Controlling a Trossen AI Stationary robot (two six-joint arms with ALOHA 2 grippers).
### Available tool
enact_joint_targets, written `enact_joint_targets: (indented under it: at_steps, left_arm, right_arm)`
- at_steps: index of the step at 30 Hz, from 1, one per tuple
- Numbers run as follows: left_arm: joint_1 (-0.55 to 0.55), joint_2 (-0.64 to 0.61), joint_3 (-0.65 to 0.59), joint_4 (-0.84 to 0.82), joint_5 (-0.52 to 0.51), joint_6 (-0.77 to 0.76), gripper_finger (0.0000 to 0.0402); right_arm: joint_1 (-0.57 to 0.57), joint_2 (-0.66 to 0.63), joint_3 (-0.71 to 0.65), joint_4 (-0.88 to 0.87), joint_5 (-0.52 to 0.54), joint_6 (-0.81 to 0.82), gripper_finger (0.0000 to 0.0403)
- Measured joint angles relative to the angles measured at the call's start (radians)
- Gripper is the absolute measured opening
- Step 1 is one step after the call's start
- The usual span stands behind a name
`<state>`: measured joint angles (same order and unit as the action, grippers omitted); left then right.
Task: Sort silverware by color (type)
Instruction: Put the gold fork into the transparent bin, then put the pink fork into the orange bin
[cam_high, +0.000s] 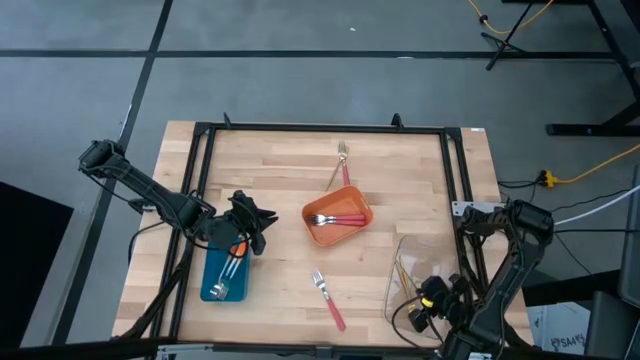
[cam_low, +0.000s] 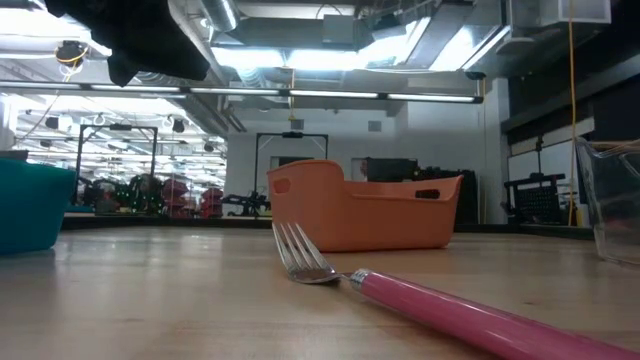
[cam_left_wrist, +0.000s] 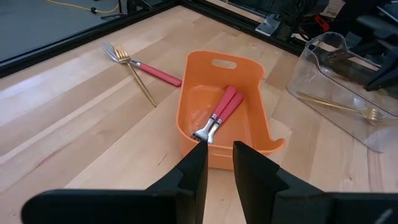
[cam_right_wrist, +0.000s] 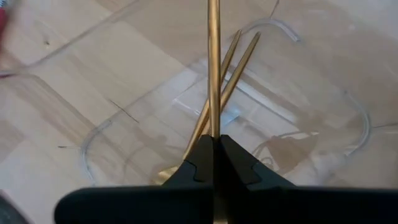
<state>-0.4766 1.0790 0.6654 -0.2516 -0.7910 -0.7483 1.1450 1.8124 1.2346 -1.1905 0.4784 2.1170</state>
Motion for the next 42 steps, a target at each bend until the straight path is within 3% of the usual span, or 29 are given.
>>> enact_joint_targets:
  at_steps: [17, 24, 31, 42]
  left_arm:
    - [0.000, 0.000, 0.000, 0.000, 0.000, -0.001, 0.0070]
    - [0.000, 0.000, 0.000, 0.000, 0.000, -0.001, 0.0070]
    - [0.000, 0.000, 0.000, 0.001, 0.000, -0.002, 0.0070]
    - [0.000, 0.000, 0.000, 0.001, 0.000, -0.003, 0.0070]
  right_arm:
    - [0.000, 0.091, 0.000, 0.097, -0.018, -0.001, 0.0000]
    - [-0.009, 0.091, 0.000, 0.091, -0.089, -0.002, 0.0027]
    - [-0.009, 0.091, 0.000, 0.091, -0.080, -0.002, 0.0060]
    - [-0.008, 0.091, 0.000, 0.090, -0.080, -0.003, 0.0064]
